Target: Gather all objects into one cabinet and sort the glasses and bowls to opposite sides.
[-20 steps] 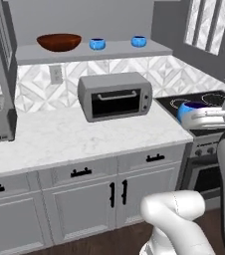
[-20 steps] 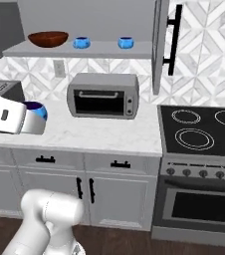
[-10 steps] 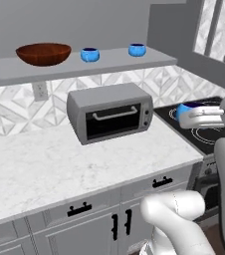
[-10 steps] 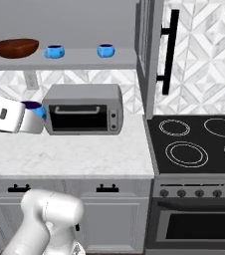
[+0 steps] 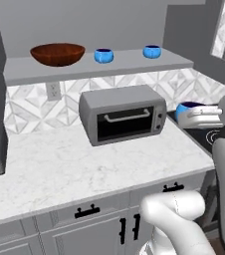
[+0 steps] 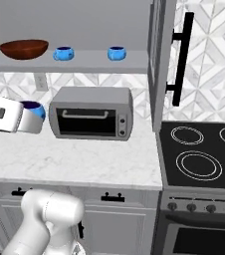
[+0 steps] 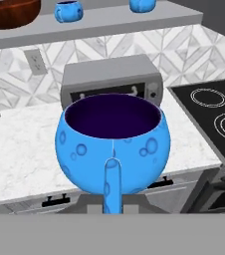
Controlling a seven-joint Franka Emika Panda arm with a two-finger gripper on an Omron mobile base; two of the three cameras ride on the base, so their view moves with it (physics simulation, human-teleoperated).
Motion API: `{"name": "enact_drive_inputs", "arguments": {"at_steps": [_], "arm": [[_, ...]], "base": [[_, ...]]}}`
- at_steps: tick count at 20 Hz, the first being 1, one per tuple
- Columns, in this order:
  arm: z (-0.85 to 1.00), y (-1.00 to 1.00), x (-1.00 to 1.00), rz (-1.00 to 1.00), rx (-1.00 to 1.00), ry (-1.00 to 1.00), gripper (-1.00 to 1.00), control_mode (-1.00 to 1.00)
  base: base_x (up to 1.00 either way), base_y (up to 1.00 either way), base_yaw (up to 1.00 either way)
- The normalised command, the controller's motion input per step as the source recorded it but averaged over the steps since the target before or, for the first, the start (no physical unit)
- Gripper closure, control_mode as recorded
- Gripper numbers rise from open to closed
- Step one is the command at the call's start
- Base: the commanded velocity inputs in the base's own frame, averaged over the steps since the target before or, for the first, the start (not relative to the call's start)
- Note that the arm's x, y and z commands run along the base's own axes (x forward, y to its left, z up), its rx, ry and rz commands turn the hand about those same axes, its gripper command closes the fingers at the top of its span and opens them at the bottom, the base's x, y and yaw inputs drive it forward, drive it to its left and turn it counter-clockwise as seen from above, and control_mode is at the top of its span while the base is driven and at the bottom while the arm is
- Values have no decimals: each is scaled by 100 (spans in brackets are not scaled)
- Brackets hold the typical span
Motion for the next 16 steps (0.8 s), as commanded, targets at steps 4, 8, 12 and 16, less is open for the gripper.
{"name": "enact_drive_inputs", "arguments": {"at_steps": [4, 8, 12, 16], "arm": [[0, 0, 0, 0, 0, 0, 100, 100], [0, 0, 0, 0, 0, 0, 100, 100], [0, 0, 0, 0, 0, 0, 100, 100], [0, 0, 0, 0, 0, 0, 100, 100]], "base": [[40, -13, 26], [48, -26, 13], [34, -40, 0], [29, -42, 0]]}}
